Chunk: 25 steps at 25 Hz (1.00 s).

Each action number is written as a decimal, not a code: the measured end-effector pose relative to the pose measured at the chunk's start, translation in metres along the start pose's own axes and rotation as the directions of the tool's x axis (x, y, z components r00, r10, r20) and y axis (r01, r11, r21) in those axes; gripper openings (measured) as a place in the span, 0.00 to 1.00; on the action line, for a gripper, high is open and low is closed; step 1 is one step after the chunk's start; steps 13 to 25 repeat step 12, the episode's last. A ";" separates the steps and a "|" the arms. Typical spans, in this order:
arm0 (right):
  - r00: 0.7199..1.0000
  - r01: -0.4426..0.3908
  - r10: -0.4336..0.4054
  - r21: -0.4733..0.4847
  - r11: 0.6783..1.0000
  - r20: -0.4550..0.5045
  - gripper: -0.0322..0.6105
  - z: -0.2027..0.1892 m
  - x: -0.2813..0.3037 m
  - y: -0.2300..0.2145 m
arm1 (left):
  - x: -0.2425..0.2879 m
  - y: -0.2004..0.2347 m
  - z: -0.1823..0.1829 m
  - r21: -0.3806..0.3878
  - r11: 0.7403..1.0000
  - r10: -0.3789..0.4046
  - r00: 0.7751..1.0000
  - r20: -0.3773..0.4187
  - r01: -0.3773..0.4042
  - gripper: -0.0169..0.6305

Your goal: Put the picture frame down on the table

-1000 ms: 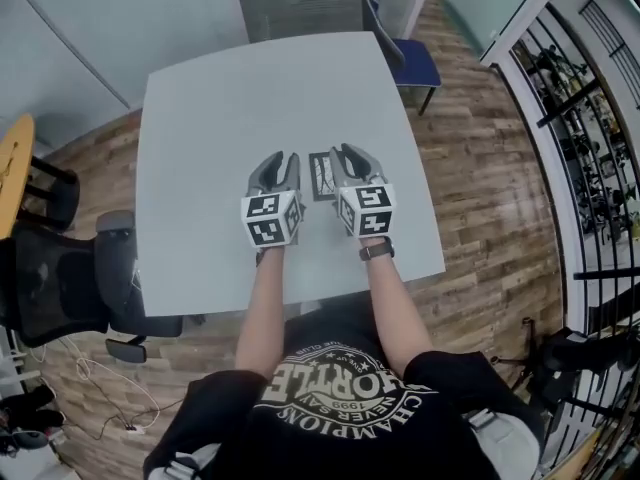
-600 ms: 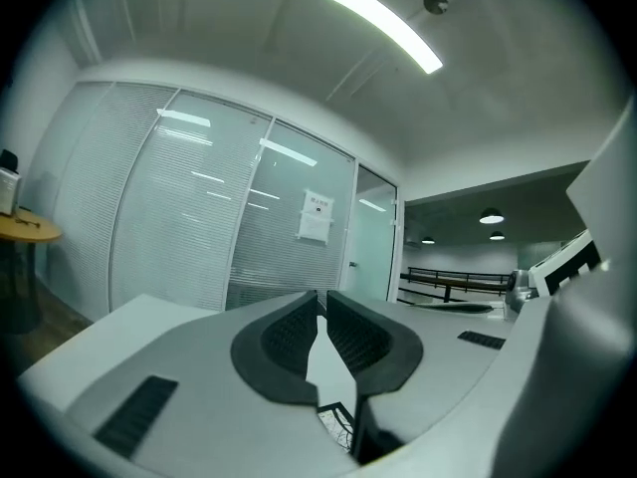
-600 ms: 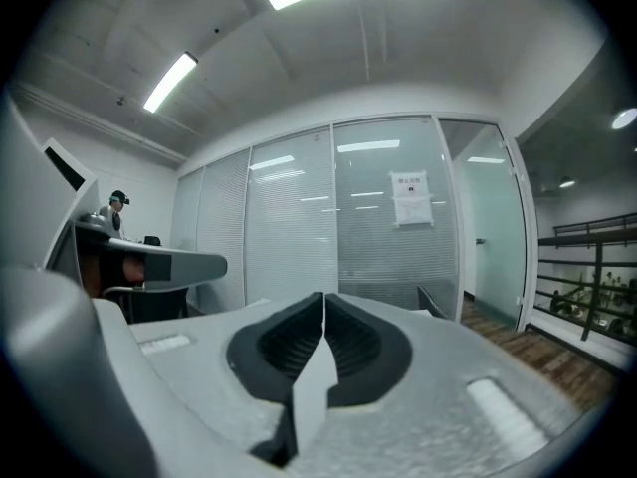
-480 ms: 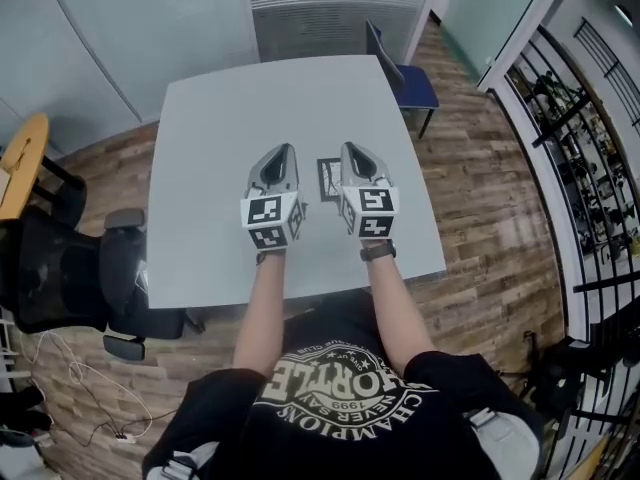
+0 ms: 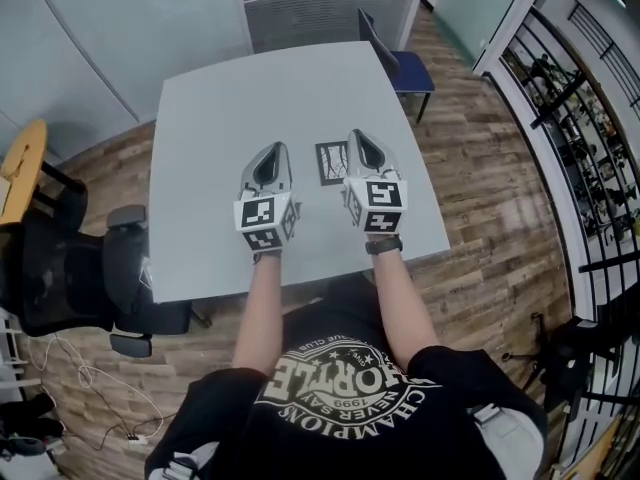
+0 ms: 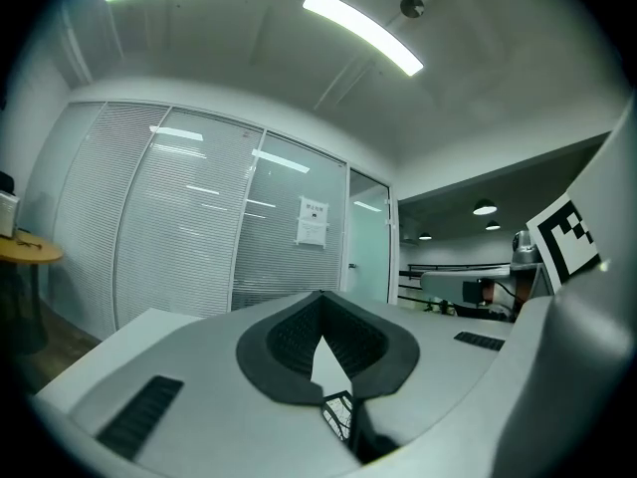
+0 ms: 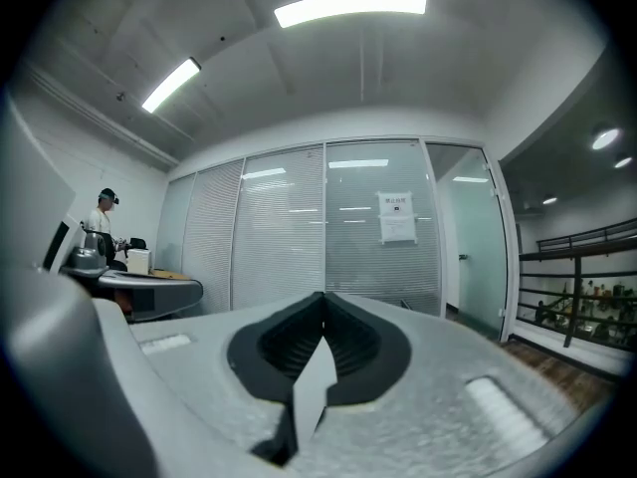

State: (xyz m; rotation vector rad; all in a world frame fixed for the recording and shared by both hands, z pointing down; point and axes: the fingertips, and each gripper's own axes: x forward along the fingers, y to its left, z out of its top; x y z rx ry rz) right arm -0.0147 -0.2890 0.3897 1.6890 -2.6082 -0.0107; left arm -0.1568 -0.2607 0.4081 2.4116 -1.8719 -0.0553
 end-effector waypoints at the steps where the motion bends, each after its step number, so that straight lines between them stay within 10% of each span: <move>1: 1.000 0.000 0.000 -0.001 1.000 0.000 0.05 -0.001 0.000 -0.001 | 0.001 0.000 -0.001 0.001 1.000 0.003 1.000 -0.004 -0.003 0.03; 25: 1.000 -0.011 0.011 -0.003 1.000 -0.004 0.05 -0.012 0.022 -0.008 | 0.025 0.017 -0.003 0.030 0.999 0.047 0.998 -0.038 -0.046 0.03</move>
